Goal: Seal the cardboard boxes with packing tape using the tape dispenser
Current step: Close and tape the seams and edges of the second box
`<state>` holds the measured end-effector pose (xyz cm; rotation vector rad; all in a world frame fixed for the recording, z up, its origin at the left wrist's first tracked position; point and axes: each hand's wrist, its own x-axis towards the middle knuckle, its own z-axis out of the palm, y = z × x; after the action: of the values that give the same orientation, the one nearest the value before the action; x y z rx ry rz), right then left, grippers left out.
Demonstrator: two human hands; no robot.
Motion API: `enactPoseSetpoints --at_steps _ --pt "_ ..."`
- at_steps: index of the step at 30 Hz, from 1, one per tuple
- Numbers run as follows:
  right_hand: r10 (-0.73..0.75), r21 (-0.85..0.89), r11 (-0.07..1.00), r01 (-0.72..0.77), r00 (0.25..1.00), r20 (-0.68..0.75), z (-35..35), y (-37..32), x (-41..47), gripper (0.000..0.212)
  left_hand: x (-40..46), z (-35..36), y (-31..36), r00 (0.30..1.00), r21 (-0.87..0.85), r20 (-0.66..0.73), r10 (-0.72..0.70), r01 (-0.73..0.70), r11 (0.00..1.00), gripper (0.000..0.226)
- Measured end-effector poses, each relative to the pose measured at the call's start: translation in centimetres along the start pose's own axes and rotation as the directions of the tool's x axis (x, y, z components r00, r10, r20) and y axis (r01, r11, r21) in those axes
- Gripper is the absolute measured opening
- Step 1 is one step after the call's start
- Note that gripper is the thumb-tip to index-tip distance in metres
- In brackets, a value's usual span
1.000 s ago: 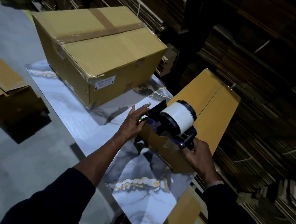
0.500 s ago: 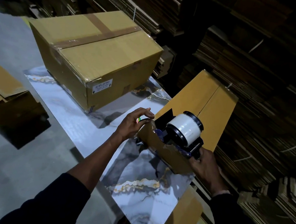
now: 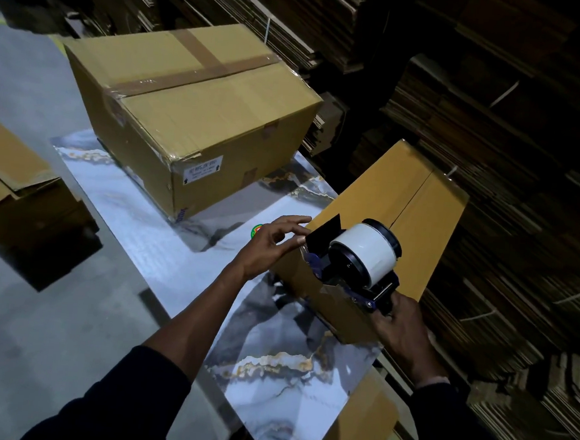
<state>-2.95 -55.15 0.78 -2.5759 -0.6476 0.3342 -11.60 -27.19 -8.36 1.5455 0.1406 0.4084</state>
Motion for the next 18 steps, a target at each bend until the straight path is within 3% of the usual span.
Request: enactPoseSetpoints --at_steps 1,4,6,11,18 --pt "-0.004 -0.006 1.0 0.004 1.0 -0.013 0.1 0.1 0.0 0.053 -0.1 0.1 -0.4 1.0 0.007 -0.014 0.018 -0.018 1.0 0.018" --pt "-0.038 -0.053 0.998 0.035 0.997 -0.06 0.2 -0.5 -0.4 0.031 0.2 0.1 -1.5 0.994 0.118 -0.049 0.102 -0.096 0.988 0.015" --pt "-0.064 -0.075 0.995 0.058 0.995 -0.076 0.2 -0.9 -0.6 0.029 0.5 0.0 -2.1 0.989 0.178 -0.054 0.134 -0.123 0.976 0.015" --pt "-0.092 -0.174 0.982 0.074 0.991 -0.094 -0.1 -0.5 -0.9 0.025 0.9 0.3 -2.4 0.979 0.252 -0.059 0.193 -0.172 0.952 0.034" --pt "-0.05 -0.153 0.987 0.038 0.996 -0.077 -1.9 2.6 -2.8 0.019 1.3 0.6 -2.8 0.982 0.249 -0.057 0.179 -0.16 0.955 0.017"
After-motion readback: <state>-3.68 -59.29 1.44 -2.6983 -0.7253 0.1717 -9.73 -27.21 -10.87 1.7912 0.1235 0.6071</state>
